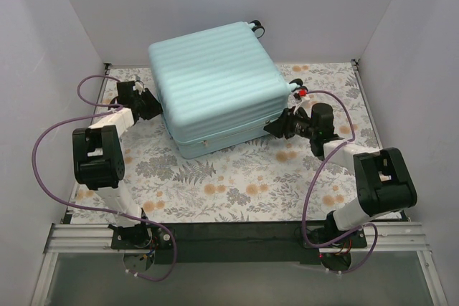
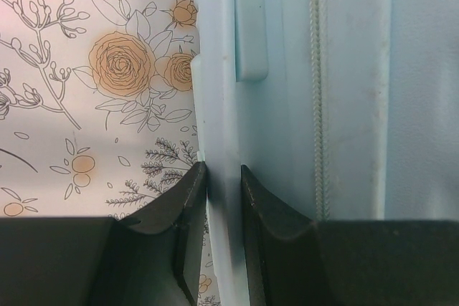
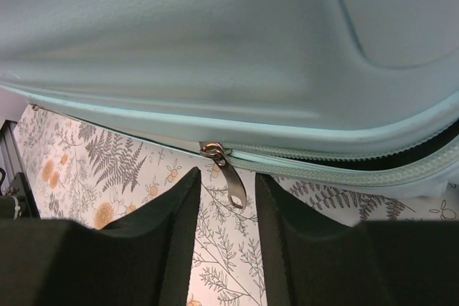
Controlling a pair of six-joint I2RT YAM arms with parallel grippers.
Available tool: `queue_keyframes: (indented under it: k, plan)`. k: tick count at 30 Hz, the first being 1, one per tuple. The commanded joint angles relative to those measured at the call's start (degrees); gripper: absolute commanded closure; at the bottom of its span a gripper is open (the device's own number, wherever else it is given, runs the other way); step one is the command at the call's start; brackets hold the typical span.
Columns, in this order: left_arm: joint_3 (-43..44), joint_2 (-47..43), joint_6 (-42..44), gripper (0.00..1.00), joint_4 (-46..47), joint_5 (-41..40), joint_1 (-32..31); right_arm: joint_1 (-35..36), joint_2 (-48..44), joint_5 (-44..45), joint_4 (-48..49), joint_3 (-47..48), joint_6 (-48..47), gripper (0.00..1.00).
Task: Pack the luggage
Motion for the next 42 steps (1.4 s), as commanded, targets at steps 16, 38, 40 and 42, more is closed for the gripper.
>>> queue_keyframes:
  k: [16, 38, 40, 42]
  plan:
    - [-2.16, 1.61, 4.54, 1.0, -17.44, 1.35, 0.48, 1.34, -5.12, 10.02, 0.85, -0.06, -5.72, 0.99]
    - [24.03, 20.76, 19.92, 1.0, -26.68, -6.4, 7.6, -10.44, 4.16, 16.48, 18.9, 4.07, -42.3, 0.99]
    - [27.88, 23.91, 21.06, 1.0, -27.29, -3.86, 7.77, -11.58, 7.94, 13.56, 22.09, 6.26, -42.13, 0.99]
    - [30.96, 26.12, 21.6, 1.0, -28.52, -0.25, 7.68, -12.46, 10.59, 9.79, 24.21, 8.8, -41.16, 0.99]
